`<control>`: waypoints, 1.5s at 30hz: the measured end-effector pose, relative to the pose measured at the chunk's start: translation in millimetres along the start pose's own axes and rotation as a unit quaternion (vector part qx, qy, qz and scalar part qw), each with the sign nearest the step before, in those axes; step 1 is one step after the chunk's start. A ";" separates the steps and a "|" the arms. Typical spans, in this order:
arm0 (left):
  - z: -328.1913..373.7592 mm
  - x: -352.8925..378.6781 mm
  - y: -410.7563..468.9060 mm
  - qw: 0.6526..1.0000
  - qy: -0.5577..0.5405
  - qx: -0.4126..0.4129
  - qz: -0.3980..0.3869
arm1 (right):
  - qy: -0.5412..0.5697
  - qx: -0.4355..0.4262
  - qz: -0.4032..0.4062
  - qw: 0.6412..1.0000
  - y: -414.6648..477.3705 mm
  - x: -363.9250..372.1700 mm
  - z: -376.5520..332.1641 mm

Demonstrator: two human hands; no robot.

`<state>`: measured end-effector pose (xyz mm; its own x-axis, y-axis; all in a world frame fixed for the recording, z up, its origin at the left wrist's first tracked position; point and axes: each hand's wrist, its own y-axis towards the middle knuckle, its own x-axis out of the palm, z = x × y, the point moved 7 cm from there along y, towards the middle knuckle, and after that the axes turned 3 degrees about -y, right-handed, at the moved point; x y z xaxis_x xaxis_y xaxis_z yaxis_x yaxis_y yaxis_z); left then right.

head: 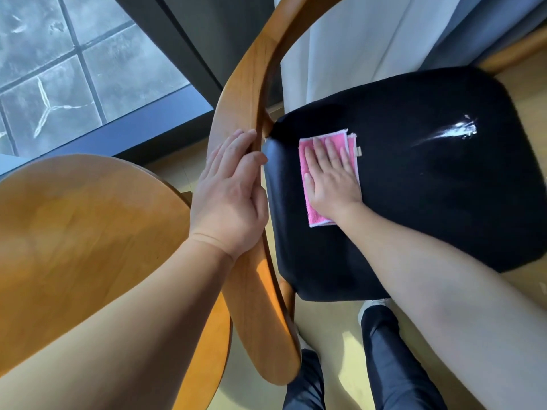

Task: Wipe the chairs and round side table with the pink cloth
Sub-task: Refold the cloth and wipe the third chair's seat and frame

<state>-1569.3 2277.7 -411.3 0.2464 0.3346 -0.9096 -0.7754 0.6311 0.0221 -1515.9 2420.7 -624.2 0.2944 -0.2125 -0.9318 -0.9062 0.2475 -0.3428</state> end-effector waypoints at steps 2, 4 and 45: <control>1.4 0.1 0.3 1.000 0.014 0.003 -0.011 | 0.007 0.002 -0.008 1.000 -32.9 13.3 1.0; 7.0 5.0 1.6 0.996 0.042 0.050 -0.054 | 0.011 0.011 -0.022 1.000 -67.0 28.7 3.0; 9.2 22.5 8.8 0.978 0.077 0.145 -0.127 | -0.009 0.012 0.023 1.000 52.2 -22.4 73.2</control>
<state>-1565.2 2297.3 -427.8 0.3014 0.0461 -0.9524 -0.4980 0.8594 -0.1160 -1547.6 2507.5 -630.0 0.2585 -0.1841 -0.9483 -0.9110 0.2801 -0.3027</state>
